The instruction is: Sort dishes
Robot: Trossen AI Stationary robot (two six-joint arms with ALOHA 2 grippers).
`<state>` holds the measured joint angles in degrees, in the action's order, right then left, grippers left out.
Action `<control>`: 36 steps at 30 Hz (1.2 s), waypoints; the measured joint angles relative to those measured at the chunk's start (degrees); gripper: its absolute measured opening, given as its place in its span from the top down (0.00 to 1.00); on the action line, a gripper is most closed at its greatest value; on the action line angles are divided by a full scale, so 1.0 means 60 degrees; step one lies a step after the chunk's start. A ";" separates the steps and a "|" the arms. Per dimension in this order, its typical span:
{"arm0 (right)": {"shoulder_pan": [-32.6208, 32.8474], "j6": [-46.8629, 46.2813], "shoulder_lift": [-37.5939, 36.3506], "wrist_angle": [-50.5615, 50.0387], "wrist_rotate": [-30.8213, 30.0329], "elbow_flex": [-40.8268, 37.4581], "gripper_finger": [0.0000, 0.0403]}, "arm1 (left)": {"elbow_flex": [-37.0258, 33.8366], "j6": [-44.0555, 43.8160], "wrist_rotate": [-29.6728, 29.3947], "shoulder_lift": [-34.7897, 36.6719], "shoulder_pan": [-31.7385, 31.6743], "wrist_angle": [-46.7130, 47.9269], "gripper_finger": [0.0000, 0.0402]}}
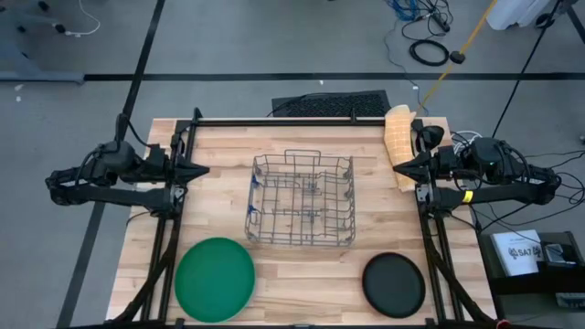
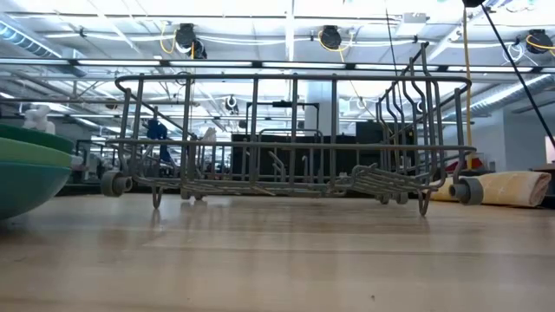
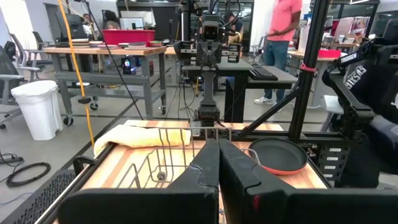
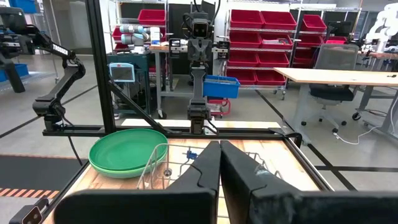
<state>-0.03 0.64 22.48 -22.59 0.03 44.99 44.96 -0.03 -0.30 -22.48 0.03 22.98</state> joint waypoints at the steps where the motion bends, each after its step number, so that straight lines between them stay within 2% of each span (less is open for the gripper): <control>1: 0.0001 0.0000 -0.0002 0.0000 0.0001 0.0001 0.98 | -0.0001 0.0000 0.0002 0.0000 -0.0001 0.0000 1.00; 27: 0.0002 0.0000 -0.0002 0.0000 0.0002 0.0003 0.98 | 0.0001 0.0000 0.0000 0.0000 -0.0004 -0.0003 1.00; 29: 0.0004 0.0000 -0.0001 0.0000 0.0000 0.0001 0.98 | -0.0002 0.0271 -0.0523 -0.0004 -0.0001 -0.0332 1.00; 32: 0.0000 0.0507 0.0017 0.0225 -0.0018 0.0000 0.98 | 0.0001 0.0877 -0.1809 0.0011 -0.0007 -0.1108 1.00; 34: 0.0004 0.1175 0.0086 0.0793 -0.0019 0.0000 0.98 | 0.0005 0.1005 -0.2131 0.0001 -0.0007 -0.1471 1.00; 36: 0.0004 0.1102 0.0084 0.0849 -0.0022 0.0000 0.98 | -0.0001 0.0428 -0.2212 0.0000 -0.0007 -0.1454 1.00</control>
<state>-0.01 7.26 22.98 -17.50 -0.10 44.99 44.95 2.53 -13.57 -22.48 -0.01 14.26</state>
